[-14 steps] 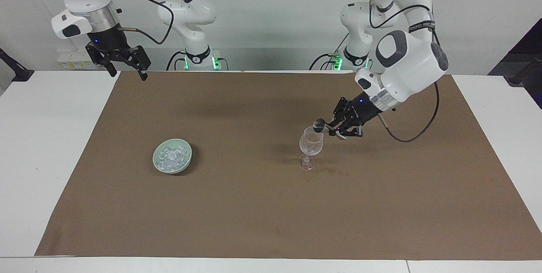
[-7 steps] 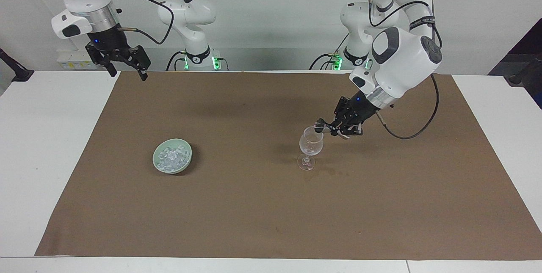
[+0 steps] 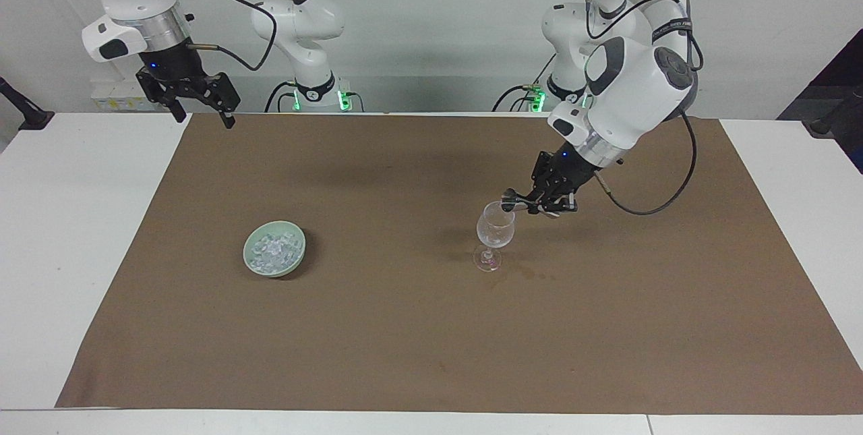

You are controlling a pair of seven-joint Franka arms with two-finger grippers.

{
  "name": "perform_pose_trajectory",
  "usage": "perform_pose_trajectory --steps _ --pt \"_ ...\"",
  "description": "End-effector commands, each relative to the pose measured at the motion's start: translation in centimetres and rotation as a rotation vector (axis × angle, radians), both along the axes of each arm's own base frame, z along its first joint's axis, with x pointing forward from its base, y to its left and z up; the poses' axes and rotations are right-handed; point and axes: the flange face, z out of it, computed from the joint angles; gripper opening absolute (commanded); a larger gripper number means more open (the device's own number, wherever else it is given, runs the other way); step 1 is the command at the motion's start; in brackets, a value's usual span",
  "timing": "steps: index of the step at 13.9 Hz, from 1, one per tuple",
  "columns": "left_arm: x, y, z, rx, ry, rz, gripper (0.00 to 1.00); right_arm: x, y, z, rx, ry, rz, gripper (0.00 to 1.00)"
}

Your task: Pour wine and add ice with both arms

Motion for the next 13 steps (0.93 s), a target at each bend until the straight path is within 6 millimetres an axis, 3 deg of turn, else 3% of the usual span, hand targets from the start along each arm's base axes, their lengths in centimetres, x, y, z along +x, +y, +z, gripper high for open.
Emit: perform_pose_trajectory --steps 1,5,13 --pt "-0.8 0.0 0.8 0.051 -0.012 0.041 0.0 0.2 -0.1 -0.1 0.019 -0.005 0.013 1.0" --pt "-0.7 0.0 1.8 0.096 -0.012 0.076 0.0 0.2 -0.1 -0.1 0.019 -0.005 0.013 1.0" --pt "-1.2 -2.4 2.8 0.184 -0.021 0.077 0.0 0.1 -0.1 0.0 0.019 -0.007 0.013 1.0"
